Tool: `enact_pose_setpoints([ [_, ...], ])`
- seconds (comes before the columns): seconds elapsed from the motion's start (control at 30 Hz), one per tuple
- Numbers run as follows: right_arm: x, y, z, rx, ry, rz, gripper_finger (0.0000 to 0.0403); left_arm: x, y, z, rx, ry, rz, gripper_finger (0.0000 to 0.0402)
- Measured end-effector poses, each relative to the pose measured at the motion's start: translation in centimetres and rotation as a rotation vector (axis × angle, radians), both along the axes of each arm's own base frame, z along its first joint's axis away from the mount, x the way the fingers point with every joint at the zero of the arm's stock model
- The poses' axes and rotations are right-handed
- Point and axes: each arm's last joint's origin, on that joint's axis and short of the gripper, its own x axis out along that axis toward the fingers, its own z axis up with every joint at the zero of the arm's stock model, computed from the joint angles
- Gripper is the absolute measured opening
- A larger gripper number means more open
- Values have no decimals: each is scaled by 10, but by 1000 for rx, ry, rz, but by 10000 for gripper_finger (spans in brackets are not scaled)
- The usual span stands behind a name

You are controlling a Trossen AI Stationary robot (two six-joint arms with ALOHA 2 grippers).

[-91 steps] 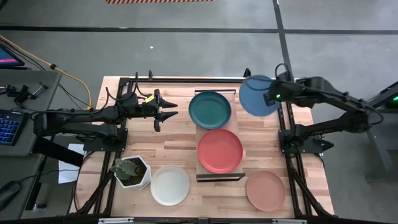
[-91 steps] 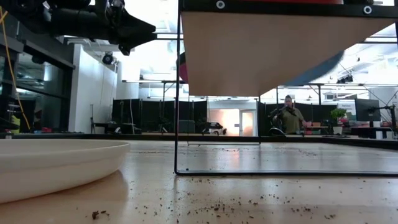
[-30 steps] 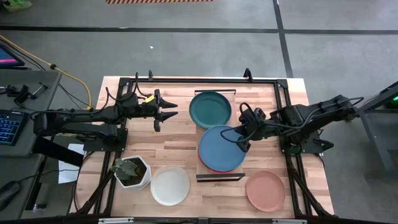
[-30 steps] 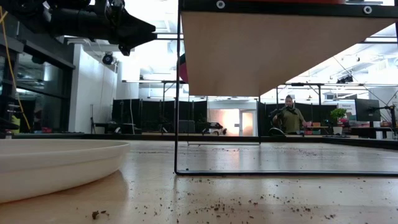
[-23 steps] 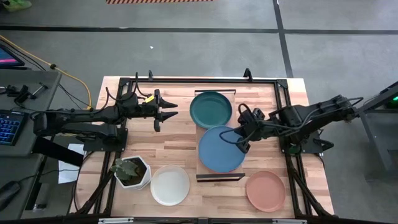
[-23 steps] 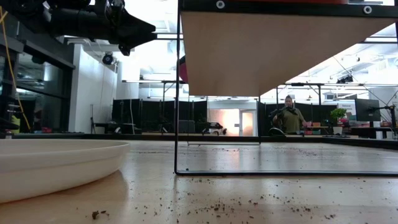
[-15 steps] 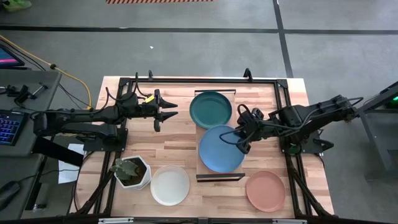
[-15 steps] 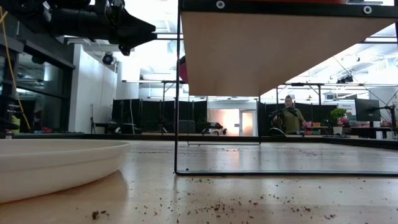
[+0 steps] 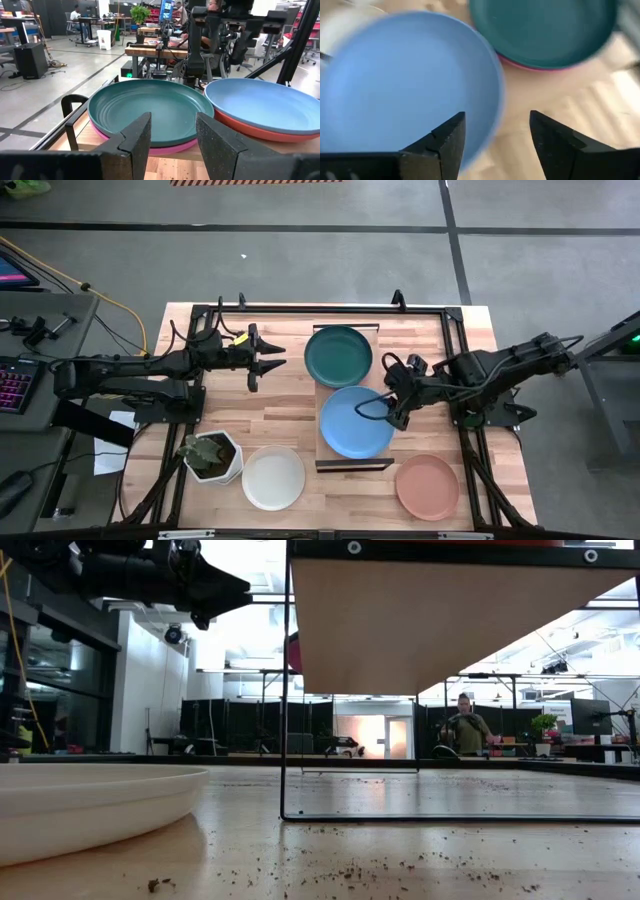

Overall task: Place and stack plates onto a shelf
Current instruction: Stack the white plate on top of the green plate

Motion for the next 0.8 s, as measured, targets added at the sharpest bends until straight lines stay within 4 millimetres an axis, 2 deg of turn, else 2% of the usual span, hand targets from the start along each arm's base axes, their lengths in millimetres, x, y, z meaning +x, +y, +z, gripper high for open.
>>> enact_pose_setpoints([
  [0.17,-15,3,-4,-176,70,-60,200,0,0,-1,-3,10,0,145],
  [0.33,-33,4,-7,-285,98,-205,199,0,0,-1,-5,15,0,145],
  [0.43,-44,3,-27,-282,94,-260,199,0,0,-2,-6,15,0,145],
  [0.63,-65,-7,-90,-87,58,-287,199,0,0,-2,-21,14,0,145],
  [0.7,-67,-11,-97,-51,-30,-263,199,0,0,-1,-19,12,0,145],
  [0.8,-63,-16,-91,-92,-222,-171,199,0,0,0,-7,-4,0,145],
])
